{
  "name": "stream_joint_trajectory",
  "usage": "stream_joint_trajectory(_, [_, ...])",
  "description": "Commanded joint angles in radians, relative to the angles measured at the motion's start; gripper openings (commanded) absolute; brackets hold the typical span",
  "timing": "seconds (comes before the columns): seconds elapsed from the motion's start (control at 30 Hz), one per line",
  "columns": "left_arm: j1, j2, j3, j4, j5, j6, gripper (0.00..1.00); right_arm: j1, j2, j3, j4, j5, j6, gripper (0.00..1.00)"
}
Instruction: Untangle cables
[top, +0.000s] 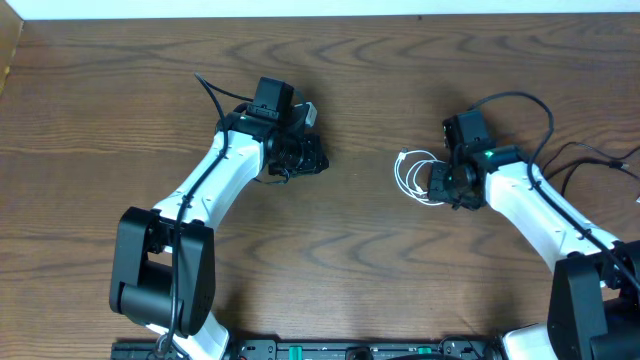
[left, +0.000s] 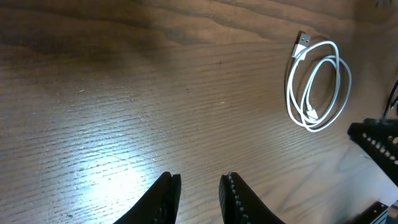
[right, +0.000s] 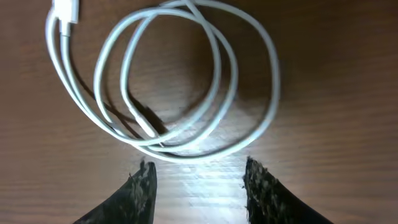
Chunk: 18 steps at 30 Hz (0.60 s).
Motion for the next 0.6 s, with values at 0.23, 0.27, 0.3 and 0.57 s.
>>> stream_joint_trajectory(0.23, [0.0, -0.012, 0.011, -0.005, 0.012, 0.02, 0.27, 0.027, 0.009, -0.098, 0.295, -0.271, -0.249, 0.35])
stream_joint_trajectory(0.27, [0.0, -0.012, 0.011, -0.005, 0.012, 0.02, 0.27, 0.032, 0.009, -0.101, 0.298, -0.288, -0.318, 0.38])
stream_joint_trajectory(0.3, [0.0, -0.012, 0.011, -0.005, 0.012, 0.02, 0.27, 0.035, 0.009, -0.103, 0.293, -0.294, -0.389, 0.39])
stream_joint_trajectory(0.57, [0.0, -0.012, 0.011, -0.006, 0.013, 0.02, 0.27, 0.043, 0.009, -0.107, 0.286, -0.264, -0.818, 0.4])
